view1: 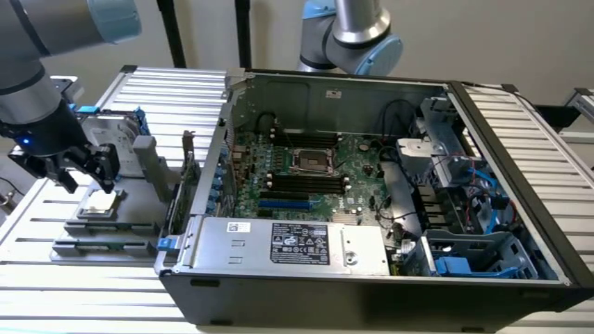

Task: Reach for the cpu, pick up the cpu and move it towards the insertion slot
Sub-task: 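Pick up the cpu and move it towards the insertion slot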

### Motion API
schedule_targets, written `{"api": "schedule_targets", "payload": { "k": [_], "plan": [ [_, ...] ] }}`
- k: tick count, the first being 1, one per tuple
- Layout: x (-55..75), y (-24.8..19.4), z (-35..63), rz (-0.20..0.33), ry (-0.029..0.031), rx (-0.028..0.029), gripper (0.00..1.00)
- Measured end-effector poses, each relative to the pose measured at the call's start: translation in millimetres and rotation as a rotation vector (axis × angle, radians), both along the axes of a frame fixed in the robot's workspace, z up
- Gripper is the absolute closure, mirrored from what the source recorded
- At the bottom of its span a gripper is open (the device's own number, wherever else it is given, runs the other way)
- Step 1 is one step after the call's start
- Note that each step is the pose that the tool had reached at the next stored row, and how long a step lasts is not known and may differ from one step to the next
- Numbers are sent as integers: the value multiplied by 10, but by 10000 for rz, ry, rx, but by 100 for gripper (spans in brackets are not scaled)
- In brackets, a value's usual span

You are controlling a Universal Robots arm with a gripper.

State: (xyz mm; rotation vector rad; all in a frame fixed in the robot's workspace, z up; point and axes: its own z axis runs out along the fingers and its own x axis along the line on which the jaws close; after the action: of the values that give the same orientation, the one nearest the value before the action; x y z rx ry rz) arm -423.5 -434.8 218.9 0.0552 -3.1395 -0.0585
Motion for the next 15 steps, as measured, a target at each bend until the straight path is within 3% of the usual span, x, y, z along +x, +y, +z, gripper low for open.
{"api": "schedule_targets", "payload": {
  "k": [8,15],
  "plan": [
    [0,-1,-145,-1,-1,-17,35],
    [3,-1,-204,0,0,-120,35]
  ]
}}
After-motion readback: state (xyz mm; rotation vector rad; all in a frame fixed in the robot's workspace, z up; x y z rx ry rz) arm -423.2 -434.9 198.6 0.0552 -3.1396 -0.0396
